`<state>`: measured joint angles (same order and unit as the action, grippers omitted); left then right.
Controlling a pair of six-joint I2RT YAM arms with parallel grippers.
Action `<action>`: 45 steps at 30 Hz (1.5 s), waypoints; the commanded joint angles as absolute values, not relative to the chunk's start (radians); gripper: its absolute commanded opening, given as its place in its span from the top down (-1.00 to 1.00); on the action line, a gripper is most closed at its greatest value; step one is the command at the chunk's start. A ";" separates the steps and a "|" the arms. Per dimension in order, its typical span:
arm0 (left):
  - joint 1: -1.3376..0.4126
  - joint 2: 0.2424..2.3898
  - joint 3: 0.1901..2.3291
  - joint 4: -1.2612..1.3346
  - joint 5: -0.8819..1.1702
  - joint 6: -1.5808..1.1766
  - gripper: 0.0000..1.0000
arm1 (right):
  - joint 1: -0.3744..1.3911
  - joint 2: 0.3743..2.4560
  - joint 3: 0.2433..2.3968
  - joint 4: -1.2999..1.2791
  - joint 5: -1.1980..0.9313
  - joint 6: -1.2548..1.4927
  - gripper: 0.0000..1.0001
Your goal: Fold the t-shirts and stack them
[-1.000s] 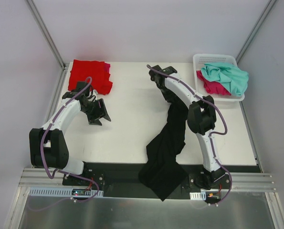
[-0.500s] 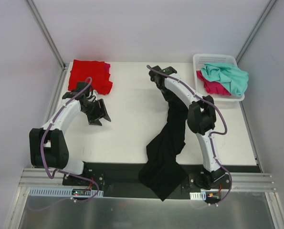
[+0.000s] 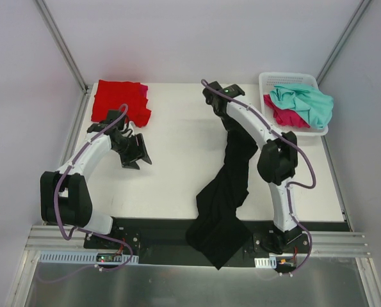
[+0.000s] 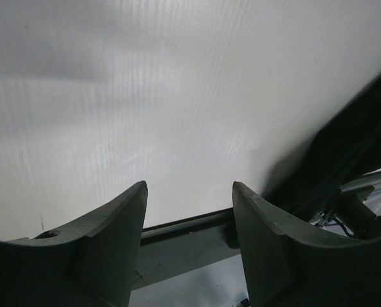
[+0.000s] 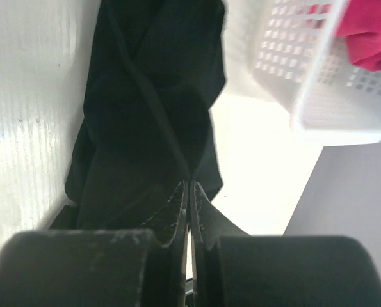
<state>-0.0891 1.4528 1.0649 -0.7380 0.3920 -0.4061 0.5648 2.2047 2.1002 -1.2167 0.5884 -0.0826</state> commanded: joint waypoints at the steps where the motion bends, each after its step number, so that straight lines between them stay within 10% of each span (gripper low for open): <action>1: -0.150 1.444 1.069 -0.730 0.402 -0.435 -0.11 | 0.577 2.002 2.172 -1.240 0.698 -0.066 0.98; 11: -0.420 1.373 1.068 -0.667 0.365 -0.587 -0.52 | 0.491 1.917 2.080 -1.131 0.793 -0.110 0.98; 21: -0.787 1.235 1.038 -0.643 0.235 -0.797 -0.48 | 0.405 1.979 2.052 -1.124 0.691 -0.055 0.98; 31: -1.168 1.554 1.190 -0.555 0.210 -0.908 -0.33 | 0.402 2.000 2.097 -1.163 0.630 -0.046 0.98; 43: -1.249 1.678 1.209 -0.492 0.232 -0.966 0.00 | 0.416 1.927 2.066 -1.154 0.603 -0.049 0.98; 45: -1.247 1.674 1.180 -0.489 0.198 -0.985 0.70 | 0.425 1.901 2.056 -1.154 0.582 -0.046 0.98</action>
<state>-1.2430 1.6638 1.2125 -0.5014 0.2279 -0.9394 0.4061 1.9926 2.0567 -1.1347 0.6117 -0.0555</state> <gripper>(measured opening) 0.413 0.018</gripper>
